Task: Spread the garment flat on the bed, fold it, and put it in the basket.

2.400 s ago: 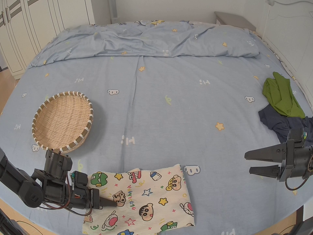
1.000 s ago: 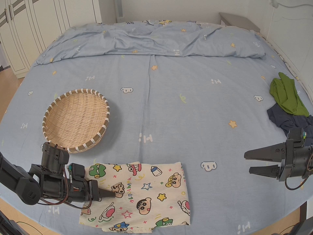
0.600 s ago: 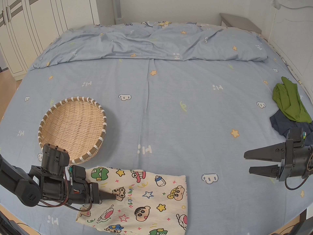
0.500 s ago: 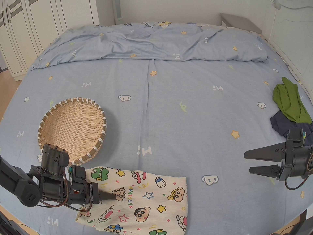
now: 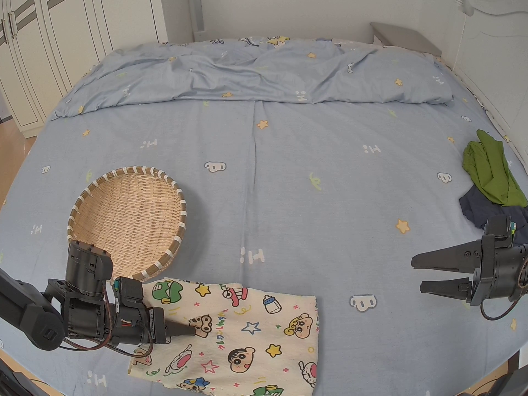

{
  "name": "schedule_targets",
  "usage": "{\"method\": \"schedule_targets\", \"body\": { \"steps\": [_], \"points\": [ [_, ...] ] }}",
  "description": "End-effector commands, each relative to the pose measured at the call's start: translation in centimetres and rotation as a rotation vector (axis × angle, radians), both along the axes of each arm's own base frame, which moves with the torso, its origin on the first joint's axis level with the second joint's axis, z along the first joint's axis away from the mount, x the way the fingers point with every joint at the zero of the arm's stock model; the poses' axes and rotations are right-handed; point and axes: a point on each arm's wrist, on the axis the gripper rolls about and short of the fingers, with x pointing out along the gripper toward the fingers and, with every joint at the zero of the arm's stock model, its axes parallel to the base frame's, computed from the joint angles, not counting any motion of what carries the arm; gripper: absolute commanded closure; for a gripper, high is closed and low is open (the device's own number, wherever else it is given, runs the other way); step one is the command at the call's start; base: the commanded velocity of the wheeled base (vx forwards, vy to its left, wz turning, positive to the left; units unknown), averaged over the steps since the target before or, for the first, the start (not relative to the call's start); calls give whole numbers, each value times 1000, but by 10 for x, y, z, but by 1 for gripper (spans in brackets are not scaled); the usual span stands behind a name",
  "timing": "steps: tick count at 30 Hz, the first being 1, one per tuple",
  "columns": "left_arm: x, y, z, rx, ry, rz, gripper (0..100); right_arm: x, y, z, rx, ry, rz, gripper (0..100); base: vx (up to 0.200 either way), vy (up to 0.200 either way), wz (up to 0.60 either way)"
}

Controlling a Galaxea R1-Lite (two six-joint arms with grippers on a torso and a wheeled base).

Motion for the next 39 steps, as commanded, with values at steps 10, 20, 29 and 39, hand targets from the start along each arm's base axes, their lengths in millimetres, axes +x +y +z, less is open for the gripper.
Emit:
{"method": "schedule_targets", "body": {
  "steps": [10, 20, 29, 39],
  "points": [
    [-18, -47, 18, -25, -74, -233, 100, 0, -1, 2, 3, -9, -5, 0, 0, 0, 0],
    [15, -60, 67, -2, -250, -280, 100, 2, -3, 4, 10, -27, -26, 0, 0, 0, 0],
    [44, -40, 183, 22, -505, -223, 100, 4, -6, 5, 22, -52, -45, 0, 0, 0, 0],
    [44, 13, 279, 33, -625, -33, 100, 3, -6, 4, 25, -58, -47, 0, 0, 0, 0]
  ]
}}
